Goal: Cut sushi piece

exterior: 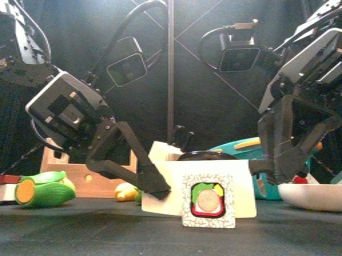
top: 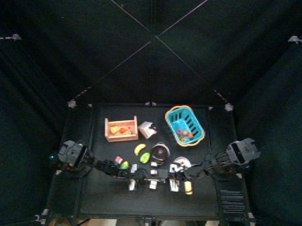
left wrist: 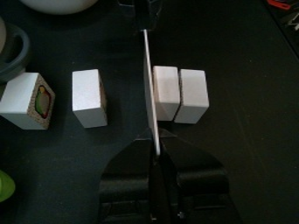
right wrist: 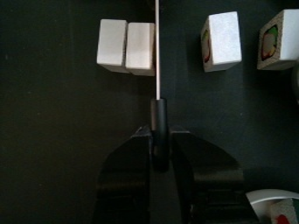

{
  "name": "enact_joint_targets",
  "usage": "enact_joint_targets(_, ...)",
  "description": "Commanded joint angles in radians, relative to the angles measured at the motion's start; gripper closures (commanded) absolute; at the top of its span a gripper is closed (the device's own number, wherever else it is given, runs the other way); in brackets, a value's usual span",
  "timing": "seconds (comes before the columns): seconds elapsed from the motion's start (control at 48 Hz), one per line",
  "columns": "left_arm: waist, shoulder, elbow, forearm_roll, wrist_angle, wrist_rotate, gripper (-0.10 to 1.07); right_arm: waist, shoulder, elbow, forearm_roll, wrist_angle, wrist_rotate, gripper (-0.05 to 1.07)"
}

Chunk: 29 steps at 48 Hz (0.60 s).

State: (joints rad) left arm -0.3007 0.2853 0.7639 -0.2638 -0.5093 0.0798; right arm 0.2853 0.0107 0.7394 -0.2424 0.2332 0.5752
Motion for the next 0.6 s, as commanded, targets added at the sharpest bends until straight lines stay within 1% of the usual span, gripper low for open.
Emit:
enact_joint_targets(0.0,0.005,-0.029,-0.018,0.002,-0.003,0.003,0.55,-0.002,-0.017,-0.025,-0.005,0.009,-0.002,0.55)
enact_joint_targets(0.25,0.014,-0.084,-0.012,0.015,-0.003,0.006,0.55,-0.002,-0.061,-0.038,-0.011,0.092,-0.002,0.55)
enact_joint_targets(0.396,0.031,-0.109,-0.008,0.041,-0.003,0.008,0.55,-0.003,-0.098,-0.038,-0.012,0.107,-0.002,0.55)
enact_joint_targets(0.583,0.038,-0.120,-0.008,0.049,-0.009,0.008,0.55,-0.003,-0.129,-0.040,-0.012,0.107,-0.003,0.55)
